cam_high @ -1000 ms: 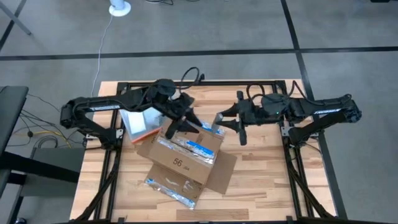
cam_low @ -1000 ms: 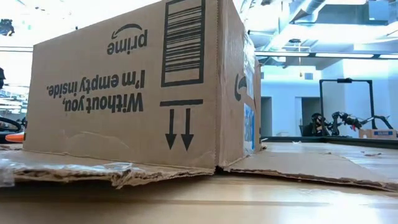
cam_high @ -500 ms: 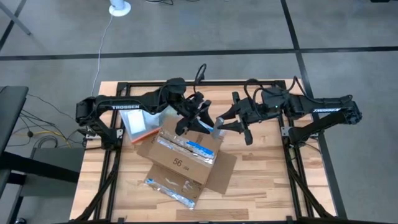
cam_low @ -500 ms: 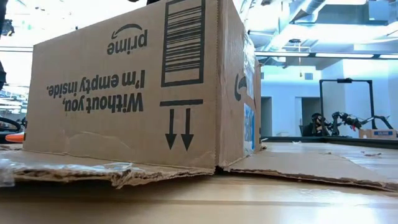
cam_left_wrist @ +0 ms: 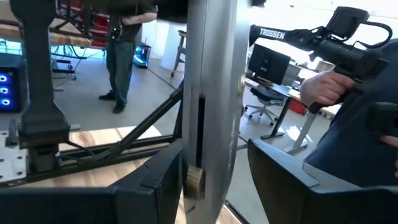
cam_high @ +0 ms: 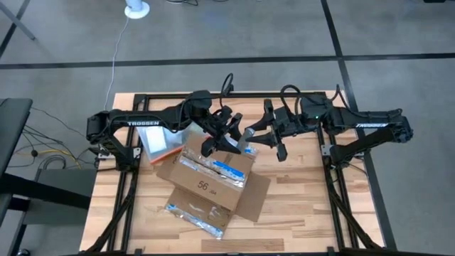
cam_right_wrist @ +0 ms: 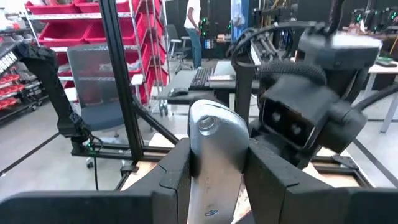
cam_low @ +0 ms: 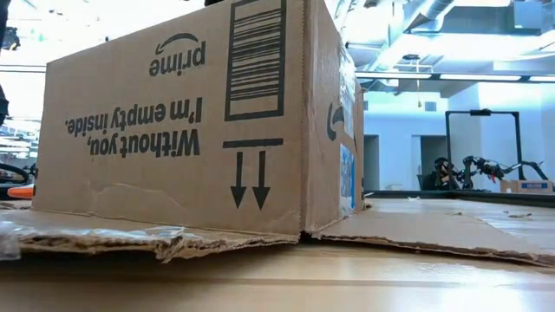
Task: Unpack boxes
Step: Break down the box using the silver cutter until it is completely flat
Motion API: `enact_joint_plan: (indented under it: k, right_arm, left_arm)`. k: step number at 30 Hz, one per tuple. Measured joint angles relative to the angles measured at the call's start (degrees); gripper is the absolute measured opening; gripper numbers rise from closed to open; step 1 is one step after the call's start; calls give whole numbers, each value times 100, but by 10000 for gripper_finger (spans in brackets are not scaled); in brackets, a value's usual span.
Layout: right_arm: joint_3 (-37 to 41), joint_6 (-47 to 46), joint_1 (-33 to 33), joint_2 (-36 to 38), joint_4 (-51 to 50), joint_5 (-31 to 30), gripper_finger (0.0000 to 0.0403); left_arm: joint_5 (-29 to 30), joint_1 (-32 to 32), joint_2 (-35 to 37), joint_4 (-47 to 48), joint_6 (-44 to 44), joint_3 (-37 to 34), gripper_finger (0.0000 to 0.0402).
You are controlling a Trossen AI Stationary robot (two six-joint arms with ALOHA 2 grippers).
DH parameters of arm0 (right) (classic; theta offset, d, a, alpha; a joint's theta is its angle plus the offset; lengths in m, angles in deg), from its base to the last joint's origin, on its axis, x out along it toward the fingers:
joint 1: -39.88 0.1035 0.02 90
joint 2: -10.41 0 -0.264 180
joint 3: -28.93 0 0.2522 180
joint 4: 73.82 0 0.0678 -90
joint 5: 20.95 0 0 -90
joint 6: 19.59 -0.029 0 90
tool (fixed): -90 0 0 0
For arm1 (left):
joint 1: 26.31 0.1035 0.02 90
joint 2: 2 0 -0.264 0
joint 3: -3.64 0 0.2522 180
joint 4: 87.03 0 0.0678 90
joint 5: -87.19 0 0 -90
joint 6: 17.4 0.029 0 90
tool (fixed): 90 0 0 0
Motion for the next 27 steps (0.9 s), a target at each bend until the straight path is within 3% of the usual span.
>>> enact_joint_plan:
  k: [4, 9, 13, 15, 17, 23, 27]
  right_arm:
    - [0, -2, -5, 2, 37, 23, 97]
    - [0, 4, -3, 2, 44, 91, 97]
    - [0, -19, -1, 2, 36, 98, 95]
    - [0, -114, -6, 7, 23, -19, 65]
    - [0, -146, -12, 29, -9, -63, 62]
    - [0, -562, -214, 249, -700, -125, 113]
    - [-2, -837, -414, 439, -1783, -83, 130]
  left_arm:
    - [196, -7, 0, -14, 10, 0, 158]
    - [242, -15, 0, 15, 132, 0, 92]
    - [235, 1, 2, 52, 227, 2, 80]
    - [276, 16, 8, 84, 181, 2, 56]
    - [334, 29, 44, 245, 122, 7, 56]
    - [874, 112, 314, 1568, 291, 6, 56]
    - [1571, 212, 597, 3646, 953, 453, 56]
